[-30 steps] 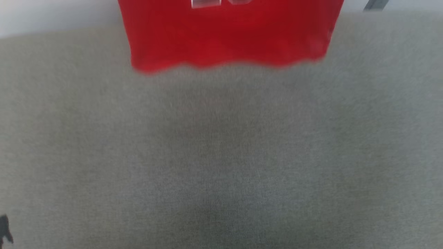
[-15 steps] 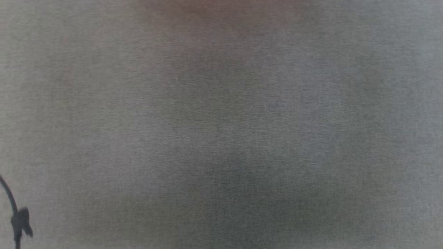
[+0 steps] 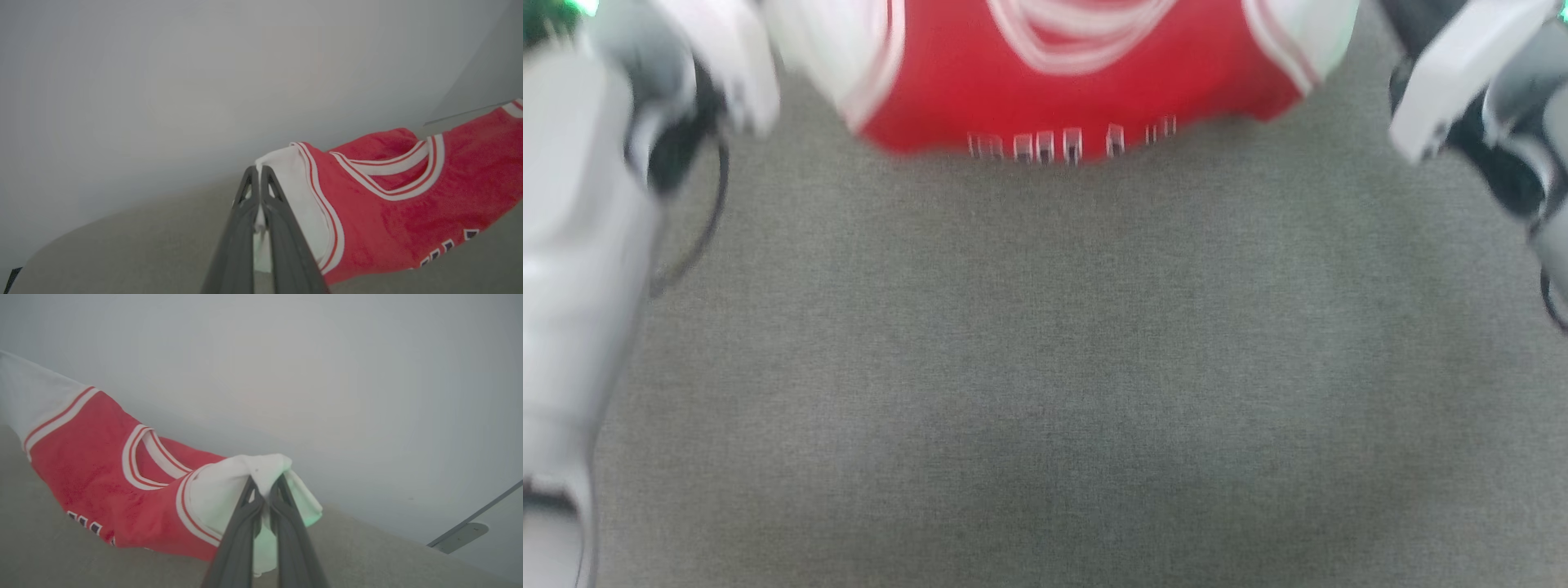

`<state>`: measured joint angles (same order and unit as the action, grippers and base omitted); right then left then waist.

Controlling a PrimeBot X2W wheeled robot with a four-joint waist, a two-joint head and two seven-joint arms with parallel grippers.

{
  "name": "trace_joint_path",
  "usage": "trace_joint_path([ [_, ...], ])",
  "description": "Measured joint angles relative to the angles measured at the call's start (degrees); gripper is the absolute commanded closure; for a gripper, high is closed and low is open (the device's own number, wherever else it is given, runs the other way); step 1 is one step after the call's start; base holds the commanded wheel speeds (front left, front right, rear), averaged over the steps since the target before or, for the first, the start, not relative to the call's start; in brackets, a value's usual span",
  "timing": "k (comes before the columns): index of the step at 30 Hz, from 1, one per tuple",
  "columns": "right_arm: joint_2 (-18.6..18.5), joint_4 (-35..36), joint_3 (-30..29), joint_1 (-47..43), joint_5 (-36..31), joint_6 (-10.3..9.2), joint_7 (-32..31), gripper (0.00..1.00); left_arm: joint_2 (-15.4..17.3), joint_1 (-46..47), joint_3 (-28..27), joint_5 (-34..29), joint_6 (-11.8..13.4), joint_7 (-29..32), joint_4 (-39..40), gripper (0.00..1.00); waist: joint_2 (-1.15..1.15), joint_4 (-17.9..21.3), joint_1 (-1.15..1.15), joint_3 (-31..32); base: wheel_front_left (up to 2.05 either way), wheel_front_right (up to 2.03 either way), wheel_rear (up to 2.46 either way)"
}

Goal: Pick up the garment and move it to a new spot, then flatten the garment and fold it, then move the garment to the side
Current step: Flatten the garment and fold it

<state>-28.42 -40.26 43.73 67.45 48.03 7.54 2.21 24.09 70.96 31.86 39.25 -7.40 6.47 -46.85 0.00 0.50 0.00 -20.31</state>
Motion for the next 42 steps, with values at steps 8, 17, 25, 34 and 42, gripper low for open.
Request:
trace_joint_path([
  [8, -10.05, 16.21, 6.51, -12.22, 9.34, -0.01, -8.49, 1.00, 7.58, -20.65, 1.12, 8.13, 0.63, 11.13, 14.56, 1.00, 0.00, 0.25, 0.00, 2.82, 0.00, 0.00, 0.00],
  [17, -20.05, 29.34, 10.25, -24.97, 14.97, -0.02, -13.79, 1.00, 17.12, -42.64, -1.30, 13.26, 12.30, 16.38, 37.42, 1.00, 0.00, 0.93, 0.00, 3.62, 0.00, 0.00, 0.00],
  [25, -25.03, 32.47, 12.22, -31.77, 17.00, -0.03, -15.60, 1.00, 21.85, -55.02, -2.41, 13.62, 20.72, 16.80, 46.55, 1.00, 0.00, 1.97, 0.00, 3.51, 0.00, 0.00, 0.00],
  [34, -27.22, 34.12, 15.17, -36.41, 18.90, -0.01, -18.44, 1.00, 22.60, -63.64, -2.37, 15.25, 25.82, 17.16, 51.36, 1.00, 0.00, 2.76, 0.00, 3.37, 0.00, 0.00, 0.00],
  [42, -28.56, 34.68, 16.72, -38.40, 21.17, 0.01, -20.92, 1.00, 21.89, -68.71, -2.69, 19.37, 28.84, 19.19, 54.25, 1.00, 0.00, 2.61, 0.00, 3.45, 0.00, 0.00, 0.00],
])
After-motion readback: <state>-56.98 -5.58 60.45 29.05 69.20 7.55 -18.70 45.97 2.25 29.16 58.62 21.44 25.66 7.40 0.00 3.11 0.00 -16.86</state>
